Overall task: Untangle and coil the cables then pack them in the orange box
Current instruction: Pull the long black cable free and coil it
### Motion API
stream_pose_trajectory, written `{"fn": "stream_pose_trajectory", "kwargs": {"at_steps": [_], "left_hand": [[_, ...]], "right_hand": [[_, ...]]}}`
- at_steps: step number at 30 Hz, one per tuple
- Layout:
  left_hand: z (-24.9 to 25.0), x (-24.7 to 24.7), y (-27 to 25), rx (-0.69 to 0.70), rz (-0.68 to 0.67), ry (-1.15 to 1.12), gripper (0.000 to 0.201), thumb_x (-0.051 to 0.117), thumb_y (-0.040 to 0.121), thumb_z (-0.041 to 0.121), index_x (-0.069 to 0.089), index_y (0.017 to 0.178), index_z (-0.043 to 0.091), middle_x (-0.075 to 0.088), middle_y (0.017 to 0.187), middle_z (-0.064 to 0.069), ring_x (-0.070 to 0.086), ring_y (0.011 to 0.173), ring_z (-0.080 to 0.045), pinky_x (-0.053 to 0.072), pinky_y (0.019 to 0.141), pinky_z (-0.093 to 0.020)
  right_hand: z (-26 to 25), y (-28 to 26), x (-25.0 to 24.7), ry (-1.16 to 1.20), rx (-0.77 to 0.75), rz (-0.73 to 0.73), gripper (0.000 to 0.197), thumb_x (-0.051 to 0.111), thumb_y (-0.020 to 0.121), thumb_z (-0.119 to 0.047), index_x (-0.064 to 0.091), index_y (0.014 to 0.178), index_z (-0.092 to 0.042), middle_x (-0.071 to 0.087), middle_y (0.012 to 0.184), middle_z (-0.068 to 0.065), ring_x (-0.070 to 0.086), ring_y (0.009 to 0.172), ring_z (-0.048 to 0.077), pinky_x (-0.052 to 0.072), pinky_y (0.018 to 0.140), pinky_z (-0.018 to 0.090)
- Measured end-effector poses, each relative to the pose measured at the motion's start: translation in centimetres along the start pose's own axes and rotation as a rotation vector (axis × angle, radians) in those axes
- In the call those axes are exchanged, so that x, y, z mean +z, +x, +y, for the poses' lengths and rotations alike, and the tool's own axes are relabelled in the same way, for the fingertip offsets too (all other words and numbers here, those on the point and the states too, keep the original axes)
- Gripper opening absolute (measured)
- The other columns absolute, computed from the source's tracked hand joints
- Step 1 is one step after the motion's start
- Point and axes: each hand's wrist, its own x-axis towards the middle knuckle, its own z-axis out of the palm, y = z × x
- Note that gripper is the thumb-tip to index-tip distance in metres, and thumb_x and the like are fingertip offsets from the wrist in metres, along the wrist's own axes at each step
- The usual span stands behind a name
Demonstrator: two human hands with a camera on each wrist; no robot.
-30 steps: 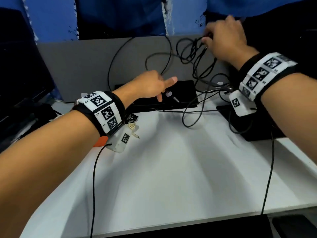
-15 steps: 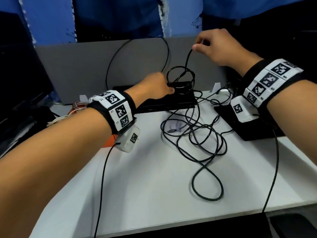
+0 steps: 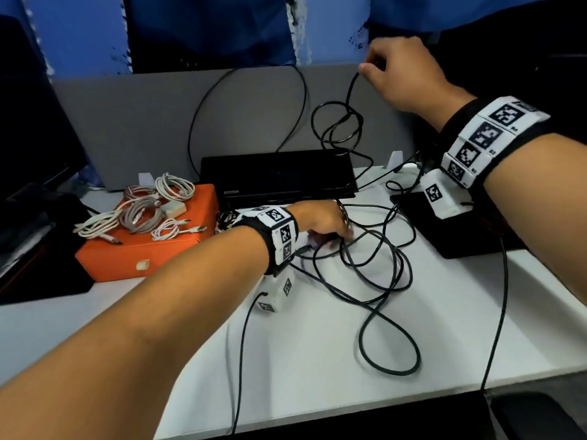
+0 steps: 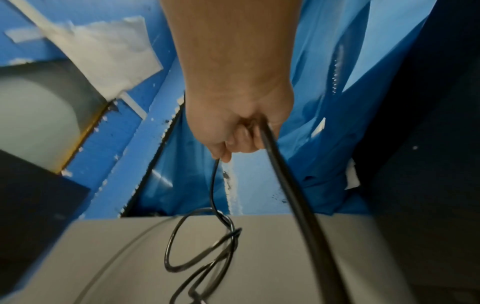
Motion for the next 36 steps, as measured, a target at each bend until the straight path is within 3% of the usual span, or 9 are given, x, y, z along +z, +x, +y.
{"fn": "stream_pose_trajectory", "kwargs": {"at_steps": [5, 8, 11, 17, 20, 23, 28, 32, 36], "left_hand": [[-0.7, -4.8, -1.0, 0.072, 0.341, -0.173, 0.04, 0.051, 0.105, 0.042, 0.074, 0.096, 0.01, 0.055, 0.06, 0.003, 0.05, 0.048, -0.011, 0.04, 0.043, -0.02], [1.2, -9.6, -3.1, 0.151, 0.485, -0.376, 0.042, 0.043, 0.109, 0.041, 0.066, 0.097, 0.009, 0.058, 0.07, -0.004, 0.052, 0.049, -0.014, 0.044, 0.045, -0.025], [3.2, -13.8, -6.6, 0.304, 0.659, -0.368, 0.041, 0.039, 0.11, 0.041, 0.064, 0.092, 0.013, 0.06, 0.066, -0.001, 0.049, 0.042, -0.008, 0.039, 0.04, -0.019], [1.3, -18.6, -12.9, 0.53, 1.104, -0.565, 0.035, 0.032, 0.111, 0.029, 0.059, 0.097, 0.012, 0.06, 0.07, 0.003, 0.052, 0.05, -0.011, 0.042, 0.044, -0.028], [-1.3, -19.6, -13.8, 0.358, 1.242, -0.578, 0.034, 0.035, 0.109, 0.031, 0.061, 0.095, 0.014, 0.063, 0.075, 0.001, 0.057, 0.056, -0.009, 0.043, 0.044, -0.027], [-3.2, -19.2, -12.1, 0.016, 1.097, -0.669, 0.036, 0.043, 0.105, 0.029, 0.067, 0.084, 0.012, 0.067, 0.064, 0.002, 0.061, 0.055, -0.017, 0.045, 0.045, -0.028], [-1.8, -14.7, -10.6, 0.061, 0.62, -0.781, 0.022, 0.039, 0.103, 0.015, 0.06, 0.105, 0.009, 0.039, 0.063, 0.002, 0.031, 0.044, -0.013, 0.027, 0.044, -0.022], [2.1, -12.0, -10.1, 0.214, 0.356, -0.697, 0.035, 0.067, 0.093, 0.052, 0.061, 0.1, 0.019, 0.024, 0.066, 0.003, 0.014, 0.056, -0.017, 0.011, 0.049, -0.03], [5.0, -11.0, -9.4, 0.268, 0.304, -0.613, 0.041, 0.065, 0.098, 0.023, 0.052, 0.059, 0.024, 0.029, 0.058, 0.002, 0.015, 0.053, -0.017, 0.011, 0.051, -0.03]], "right_hand": [[2.2, -2.5, 1.1, -0.39, 0.094, -0.411, 0.036, 0.06, 0.101, -0.036, 0.066, 0.134, -0.024, 0.058, 0.141, 0.019, 0.053, 0.129, 0.042, 0.044, 0.106, 0.049], [0.7, -4.4, 2.9, 0.281, 0.09, -0.577, 0.048, 0.063, 0.09, -0.018, 0.062, 0.137, -0.024, 0.061, 0.142, 0.008, 0.055, 0.135, 0.026, 0.041, 0.115, 0.04], [-1.7, -6.4, 5.2, 0.907, 0.205, -0.599, 0.034, 0.064, 0.087, -0.01, 0.063, 0.12, -0.021, 0.077, 0.099, 0.008, 0.074, 0.098, 0.02, 0.055, 0.093, 0.028], [0.4, -9.5, 11.2, 0.372, 0.195, -0.903, 0.027, 0.047, 0.109, -0.022, 0.071, 0.097, -0.016, 0.072, 0.071, -0.001, 0.066, 0.064, 0.014, 0.048, 0.065, 0.03], [1.7, -9.2, 11.3, 0.375, 0.391, -0.864, 0.036, 0.041, 0.112, -0.028, 0.065, 0.1, -0.004, 0.07, 0.061, 0.006, 0.064, 0.047, 0.019, 0.047, 0.044, 0.022], [0.1, -6.0, 8.6, 0.484, 0.514, -0.53, 0.051, 0.031, 0.113, -0.042, 0.063, 0.094, -0.007, 0.055, 0.055, 0.006, 0.054, 0.033, 0.014, 0.045, 0.037, 0.021], [-6.4, 1.2, 1.8, 0.594, 0.332, -0.058, 0.058, 0.024, 0.111, -0.051, 0.058, 0.076, -0.02, 0.053, 0.061, -0.003, 0.053, 0.044, 0.006, 0.045, 0.059, 0.029], [-11.3, 3.5, -1.6, 0.646, 0.118, -0.008, 0.038, 0.031, 0.109, -0.029, 0.049, 0.076, -0.026, 0.044, 0.062, -0.007, 0.043, 0.049, 0.005, 0.038, 0.057, 0.026], [-13.1, 2.5, -2.8, 0.623, -0.016, -0.066, 0.025, 0.037, 0.097, -0.021, 0.044, 0.074, -0.026, 0.041, 0.064, -0.007, 0.038, 0.053, 0.005, 0.036, 0.06, 0.027]]}}
